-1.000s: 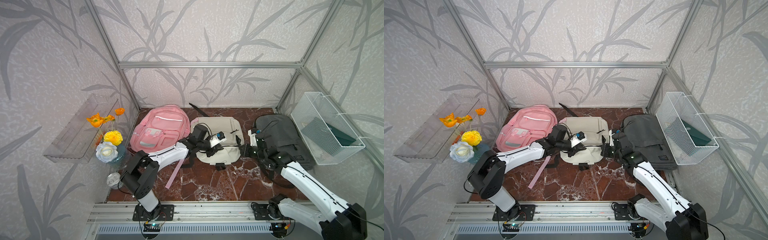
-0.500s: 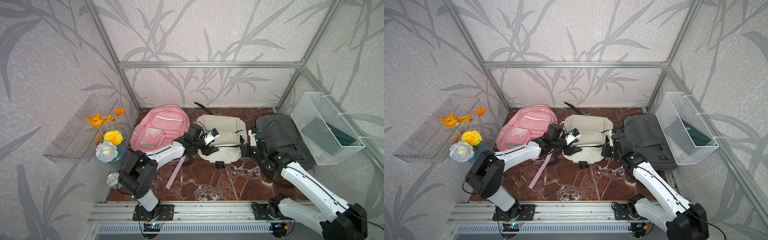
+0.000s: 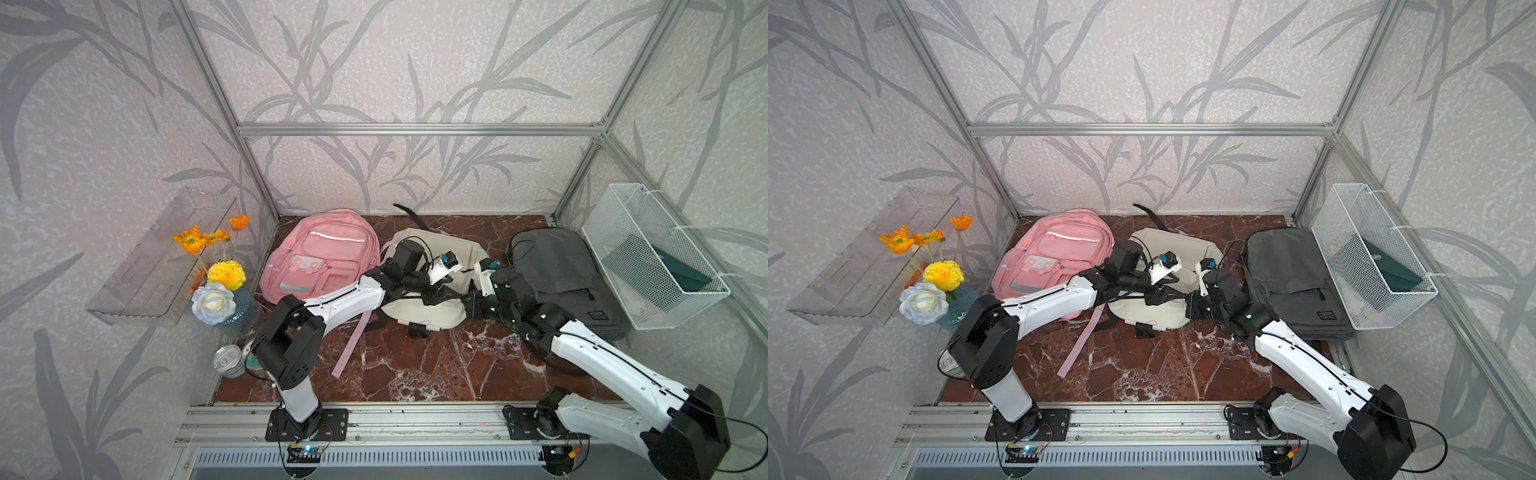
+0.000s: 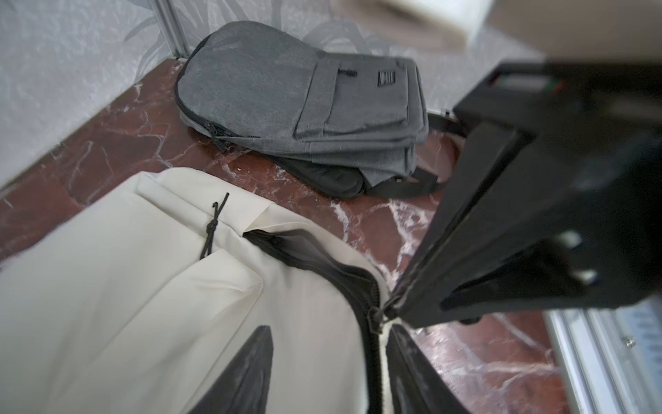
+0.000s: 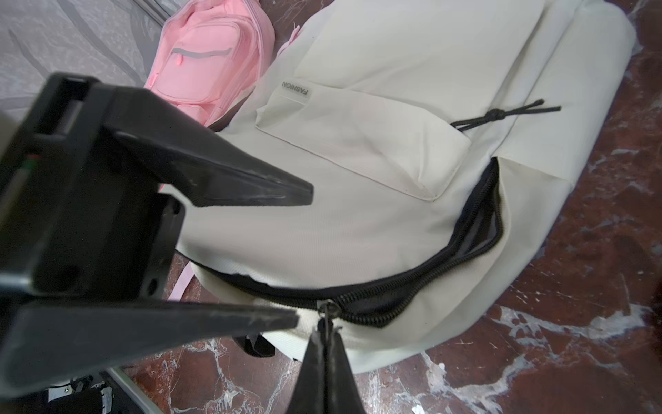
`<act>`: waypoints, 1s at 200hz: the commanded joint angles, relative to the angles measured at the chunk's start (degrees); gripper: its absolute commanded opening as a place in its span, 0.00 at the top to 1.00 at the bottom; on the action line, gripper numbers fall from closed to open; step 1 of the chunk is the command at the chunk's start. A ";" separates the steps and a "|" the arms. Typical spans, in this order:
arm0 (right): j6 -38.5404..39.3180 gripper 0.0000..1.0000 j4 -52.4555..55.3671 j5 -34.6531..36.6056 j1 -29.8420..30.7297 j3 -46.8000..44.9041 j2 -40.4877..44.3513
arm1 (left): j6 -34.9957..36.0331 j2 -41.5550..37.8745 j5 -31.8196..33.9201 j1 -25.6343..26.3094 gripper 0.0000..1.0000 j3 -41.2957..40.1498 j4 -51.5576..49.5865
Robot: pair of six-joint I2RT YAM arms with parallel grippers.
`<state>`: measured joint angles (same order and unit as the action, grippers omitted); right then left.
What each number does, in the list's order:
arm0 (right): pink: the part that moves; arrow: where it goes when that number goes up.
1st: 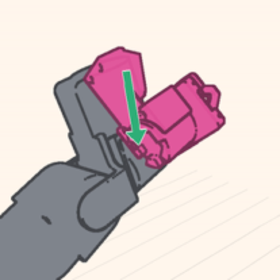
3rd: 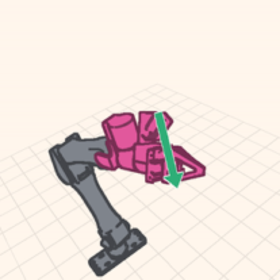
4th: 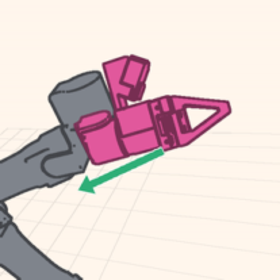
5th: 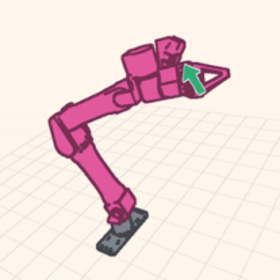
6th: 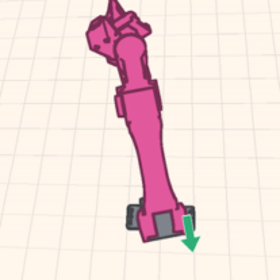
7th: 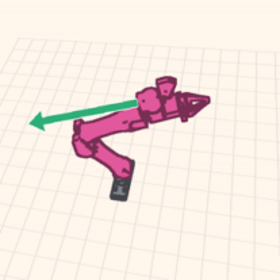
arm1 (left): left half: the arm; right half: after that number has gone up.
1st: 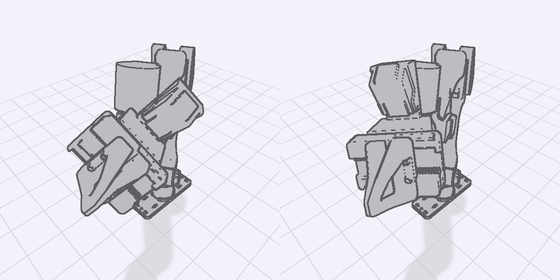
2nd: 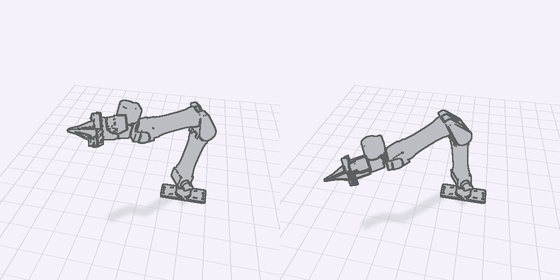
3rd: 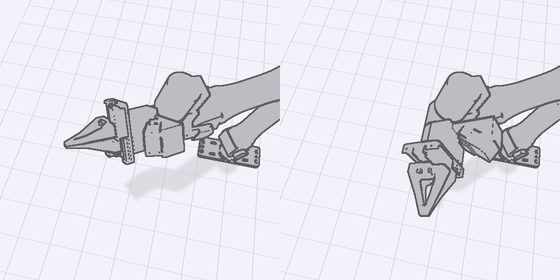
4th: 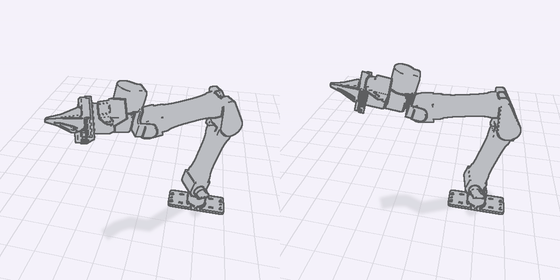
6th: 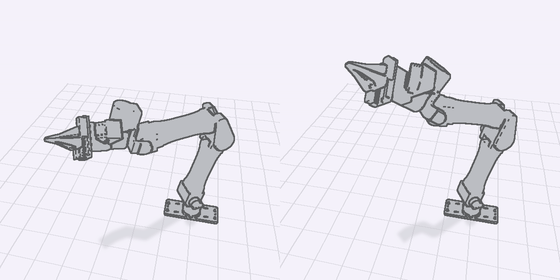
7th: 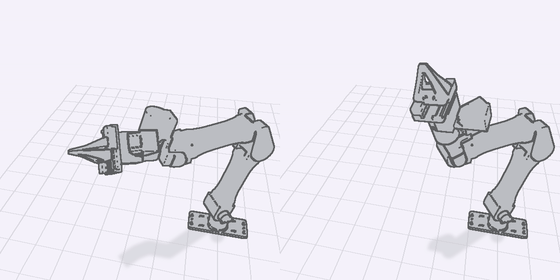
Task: Zip up the backpack
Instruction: Zip the zipper on the backpack.
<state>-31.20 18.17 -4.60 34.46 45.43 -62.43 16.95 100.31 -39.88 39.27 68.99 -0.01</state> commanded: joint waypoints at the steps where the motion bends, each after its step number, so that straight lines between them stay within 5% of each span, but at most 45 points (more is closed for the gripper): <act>1: 1.30 1.00 -2.71 -0.25 0.44 2.94 0.47 | 1.90 2.52 -1.59 -0.11 0.65 1.55 -6.30; 77: 0.60 1.00 -3.20 1.95 0.45 1.77 0.85 | 5.81 2.41 -3.37 -0.59 0.61 0.46 -12.11; 112: 0.52 1.00 -2.53 2.79 0.44 1.98 0.89 | 5.68 2.72 -1.96 -0.63 0.86 1.19 -12.65; 137: 0.70 1.00 0.71 6.75 -0.02 2.50 1.48 | 6.93 1.43 -1.23 -0.92 0.93 0.29 -13.85; 151: -0.30 1.00 3.53 7.89 -2.54 2.64 1.63 | 8.10 0.38 -1.93 -1.25 0.94 -0.92 -14.66; 200: -1.43 1.00 6.60 -4.42 -18.79 -0.05 -1.10 | 10.39 -2.87 -1.54 -2.46 0.96 -4.81 -15.61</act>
<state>-31.73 22.59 -11.29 22.96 45.63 -62.67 25.43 100.03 -42.15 38.83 67.09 -8.78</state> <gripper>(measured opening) 0.046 0.063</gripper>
